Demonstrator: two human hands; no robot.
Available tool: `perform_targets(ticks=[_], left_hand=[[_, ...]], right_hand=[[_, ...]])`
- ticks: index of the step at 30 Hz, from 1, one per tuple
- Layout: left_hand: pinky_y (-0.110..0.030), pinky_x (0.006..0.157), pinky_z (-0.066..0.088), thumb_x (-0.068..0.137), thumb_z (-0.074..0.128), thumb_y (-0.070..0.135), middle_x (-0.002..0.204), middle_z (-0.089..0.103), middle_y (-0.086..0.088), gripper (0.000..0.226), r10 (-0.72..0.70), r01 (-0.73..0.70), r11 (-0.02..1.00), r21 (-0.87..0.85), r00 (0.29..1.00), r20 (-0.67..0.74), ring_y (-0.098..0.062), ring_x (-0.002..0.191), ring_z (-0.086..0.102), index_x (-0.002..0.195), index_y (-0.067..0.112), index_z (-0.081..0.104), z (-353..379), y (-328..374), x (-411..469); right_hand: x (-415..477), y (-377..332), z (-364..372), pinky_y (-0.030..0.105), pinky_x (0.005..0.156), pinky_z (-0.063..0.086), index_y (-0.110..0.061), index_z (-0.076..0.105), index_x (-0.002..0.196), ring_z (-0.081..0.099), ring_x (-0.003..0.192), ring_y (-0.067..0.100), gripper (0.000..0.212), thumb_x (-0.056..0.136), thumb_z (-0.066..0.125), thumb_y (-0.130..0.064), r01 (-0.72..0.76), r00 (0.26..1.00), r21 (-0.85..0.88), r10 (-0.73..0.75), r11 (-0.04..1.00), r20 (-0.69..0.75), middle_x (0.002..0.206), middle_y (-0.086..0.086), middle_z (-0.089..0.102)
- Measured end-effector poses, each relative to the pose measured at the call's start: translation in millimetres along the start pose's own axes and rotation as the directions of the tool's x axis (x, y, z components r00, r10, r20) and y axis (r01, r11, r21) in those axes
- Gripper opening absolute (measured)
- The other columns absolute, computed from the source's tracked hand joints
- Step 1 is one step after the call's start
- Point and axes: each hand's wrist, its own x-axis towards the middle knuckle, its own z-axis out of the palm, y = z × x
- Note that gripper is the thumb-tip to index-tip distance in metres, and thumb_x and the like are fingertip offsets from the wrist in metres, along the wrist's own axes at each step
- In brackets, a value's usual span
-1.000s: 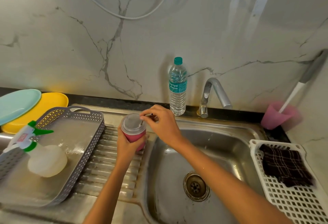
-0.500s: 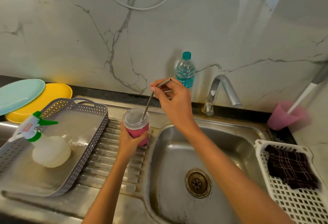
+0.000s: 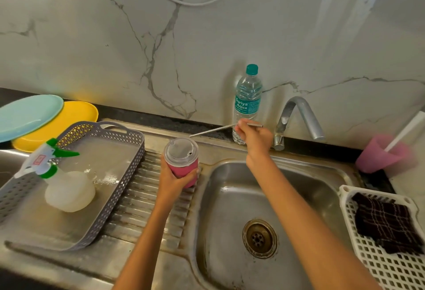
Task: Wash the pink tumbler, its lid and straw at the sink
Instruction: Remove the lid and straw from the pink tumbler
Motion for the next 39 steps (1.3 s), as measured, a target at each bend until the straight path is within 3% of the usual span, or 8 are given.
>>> perform_targets(ticks=[5, 11, 14, 17, 21, 27, 35, 39], left_hand=[[-0.028, 0.100, 0.048, 0.054, 0.093, 0.037, 0.134, 0.050, 0.016, 0.105, -0.013, 0.013, 1.000, 0.020, 1.000, 0.008, 0.001, 0.121, 0.052, 0.138, 0.046, 0.030, -1.4, -6.1, 2.7], [-0.026, 0.099, 0.048, 0.064, 0.090, 0.013, 0.131, 0.051, 0.015, 0.097, 0.006, -0.005, 0.999, 0.046, 1.000, -0.018, 0.002, 0.119, 0.053, 0.129, 0.054, 0.032, 0.2, -8.1, 3.5], [-0.024, 0.099, 0.047, 0.063, 0.091, 0.017, 0.132, 0.051, 0.015, 0.098, 0.010, -0.008, 0.999, 0.050, 1.000, -0.027, 0.001, 0.120, 0.053, 0.130, 0.055, 0.031, 0.4, -10.9, 4.5], [-0.021, 0.097, 0.048, 0.063, 0.092, 0.019, 0.135, 0.051, 0.013, 0.099, 0.009, -0.007, 0.999, 0.052, 1.000, -0.030, -0.001, 0.122, 0.052, 0.133, 0.054, 0.030, 0.4, -12.3, 4.3], [-0.015, 0.095, 0.047, 0.063, 0.092, 0.019, 0.136, 0.051, 0.010, 0.100, 0.003, -0.001, 0.999, 0.048, 0.999, -0.041, -0.002, 0.123, 0.052, 0.136, 0.048, 0.030, 0.9, -13.9, 4.7], [-0.027, 0.102, 0.046, 0.061, 0.092, 0.028, 0.137, 0.050, 0.012, 0.103, -0.018, 0.019, 0.998, 0.053, 0.999, -0.030, -0.002, 0.124, 0.051, 0.139, 0.048, 0.028, 0.3, -12.5, 3.4], [-0.012, 0.086, 0.047, 0.063, 0.091, 0.018, 0.126, 0.052, 0.019, 0.097, -0.025, 0.027, 0.997, 0.075, 0.999, -0.031, 0.008, 0.111, 0.055, 0.128, 0.057, 0.030, 4.6, 4.3, -4.9], [-0.017, 0.086, 0.051, 0.062, 0.091, 0.020, 0.127, 0.056, 0.014, 0.093, -0.019, 0.014, 0.997, 0.081, 0.998, 0.063, 0.002, 0.112, 0.058, 0.133, 0.045, 0.036, 25.1, 12.1, -23.3]], right_hand=[[21.7, 59.1, -7.7, 0.020, 0.059, 0.058, 0.000, 0.062, 0.074, 0.064, 0.063, 0.021, 0.017, 0.078, 0.068, 0.015, -0.211, 0.969, 0.011, 0.211, 0.977, -0.128, 0.077, 0.016, 0.064], [37.1, 106.3, -5.7, 0.026, 0.071, 0.059, -0.002, 0.055, 0.077, 0.067, 0.066, 0.021, 0.020, 0.079, 0.070, 0.011, -0.295, 0.946, 0.001, 0.292, 0.956, -0.140, 0.078, 0.016, 0.065], [45.3, 123.7, -4.9, 0.028, 0.068, 0.057, -0.013, 0.061, 0.071, 0.068, 0.069, 0.020, 0.020, 0.075, 0.081, -0.010, -0.154, 0.985, -0.349, 0.116, 0.924, -0.128, 0.079, 0.010, 0.069], [49.3, 130.2, -7.6, 0.028, 0.072, 0.046, -0.022, 0.063, 0.066, 0.061, 0.082, 0.018, 0.022, 0.069, 0.084, -0.027, 0.044, 0.998, -0.695, -0.066, 0.718, -0.006, 0.077, -0.001, 0.068], [55.2, 134.8, -9.6, 0.028, 0.076, 0.037, -0.018, 0.070, 0.075, 0.042, 0.088, 0.013, 0.018, 0.072, 0.081, -0.032, 0.227, 0.969, -0.831, -0.205, 0.507, 0.139, 0.074, -0.002, 0.066], [62.2, 137.5, -2.0, 0.028, 0.078, 0.036, -0.020, 0.069, 0.073, 0.049, 0.096, 0.022, 0.016, 0.076, 0.077, -0.033, 0.328, 0.936, -0.890, -0.234, 0.316, 0.262, 0.082, -0.002, 0.065], [23.1, 88.4, 5.7, 0.026, 0.073, 0.044, -0.015, 0.067, 0.083, 0.058, 0.081, 0.015, 0.021, 0.092, 0.062, -0.034, 0.485, 0.868, -0.636, -0.239, 0.600, 0.436, 0.086, 0.002, 0.060], [-29.2, 36.9, -14.4, 0.021, 0.090, 0.045, -0.023, 0.062, 0.117, 0.055, 0.105, 0.002, 0.042, 0.089, 0.057, -0.054, 0.547, 0.766, -0.561, -0.101, 0.622, 0.634, 0.113, -0.009, 0.057]])
